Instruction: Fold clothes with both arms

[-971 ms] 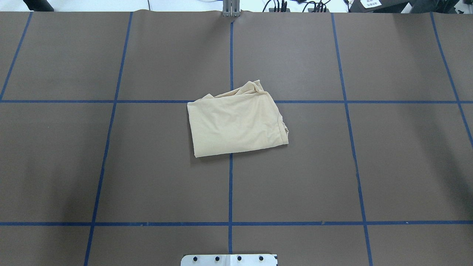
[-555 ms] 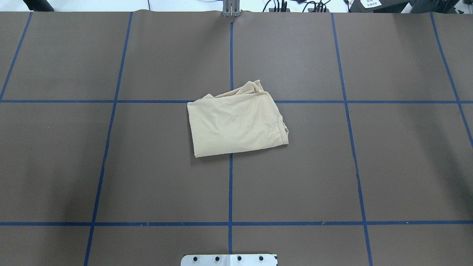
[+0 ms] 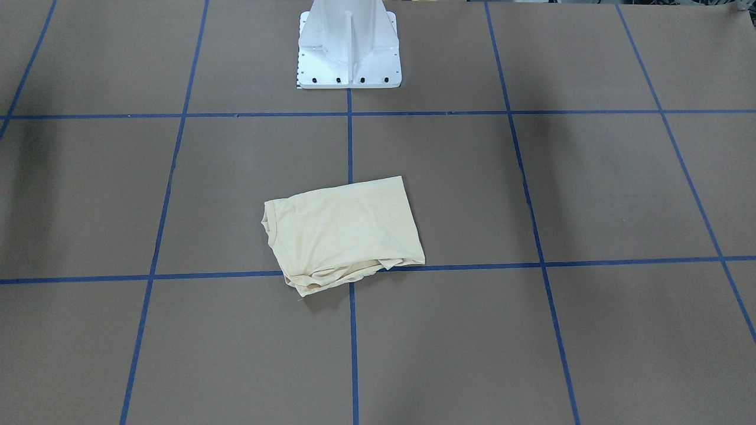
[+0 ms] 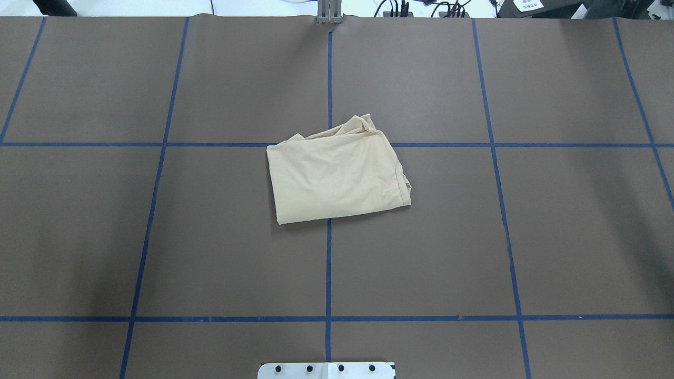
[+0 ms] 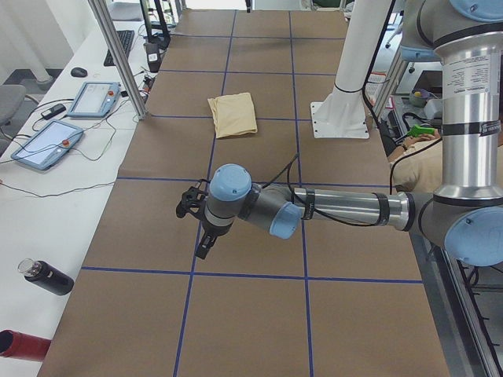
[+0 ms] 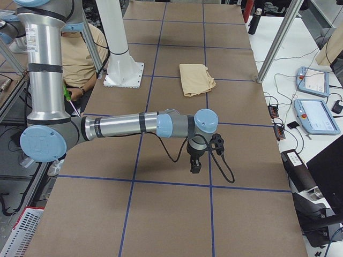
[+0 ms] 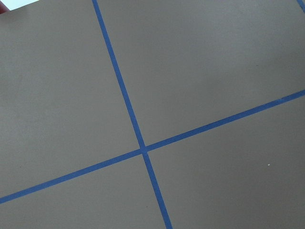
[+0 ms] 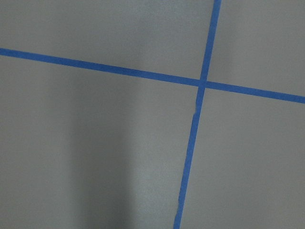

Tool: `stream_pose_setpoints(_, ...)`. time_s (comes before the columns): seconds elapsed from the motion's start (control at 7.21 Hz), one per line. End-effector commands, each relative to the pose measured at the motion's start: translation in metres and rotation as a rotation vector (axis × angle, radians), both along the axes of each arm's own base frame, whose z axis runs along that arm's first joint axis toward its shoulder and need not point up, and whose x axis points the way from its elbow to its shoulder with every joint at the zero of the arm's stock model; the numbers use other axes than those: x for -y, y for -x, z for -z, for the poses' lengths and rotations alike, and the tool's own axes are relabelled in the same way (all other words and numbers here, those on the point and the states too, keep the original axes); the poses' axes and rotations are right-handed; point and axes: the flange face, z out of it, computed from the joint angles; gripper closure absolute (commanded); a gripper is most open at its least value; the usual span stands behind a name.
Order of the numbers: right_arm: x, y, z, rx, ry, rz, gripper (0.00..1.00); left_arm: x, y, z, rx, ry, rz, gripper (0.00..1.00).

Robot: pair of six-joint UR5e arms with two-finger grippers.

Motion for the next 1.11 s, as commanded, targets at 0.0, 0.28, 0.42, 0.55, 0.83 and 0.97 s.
stream_pose_setpoints(0.0, 0.0, 0.0, 0.001, 0.001, -0.004, 0.001, 0.0, 0.0, 0.0, 0.001, -0.001, -0.003, 0.0, 0.0)
stream_pose_setpoints(0.28, 0.0, 0.0, 0.002, 0.006, -0.004, 0.001, 0.0, 0.0, 0.0, 0.01, -0.002, -0.021, 0.0, 0.0)
stream_pose_setpoints(0.42, 0.0, 0.0, 0.001, 0.005, -0.001, 0.0, 0.0, 0.0, 0.0, 0.01, -0.002, -0.021, 0.0, 0.0)
stream_pose_setpoints(0.55, 0.0, 0.0, 0.001, 0.005, 0.0, 0.0, 0.0, 0.0, -0.001, 0.01, -0.002, -0.021, -0.002, 0.0)
stream_pose_setpoints(0.83, 0.001, 0.001, 0.002, 0.005, -0.003, 0.0, 0.0, 0.0, -0.001, 0.011, -0.002, -0.023, -0.002, 0.0)
stream_pose_setpoints(0.97, 0.001, 0.001, 0.002, 0.006, -0.004, 0.0, 0.0, 0.001, -0.001, 0.012, -0.002, -0.024, -0.002, 0.0)
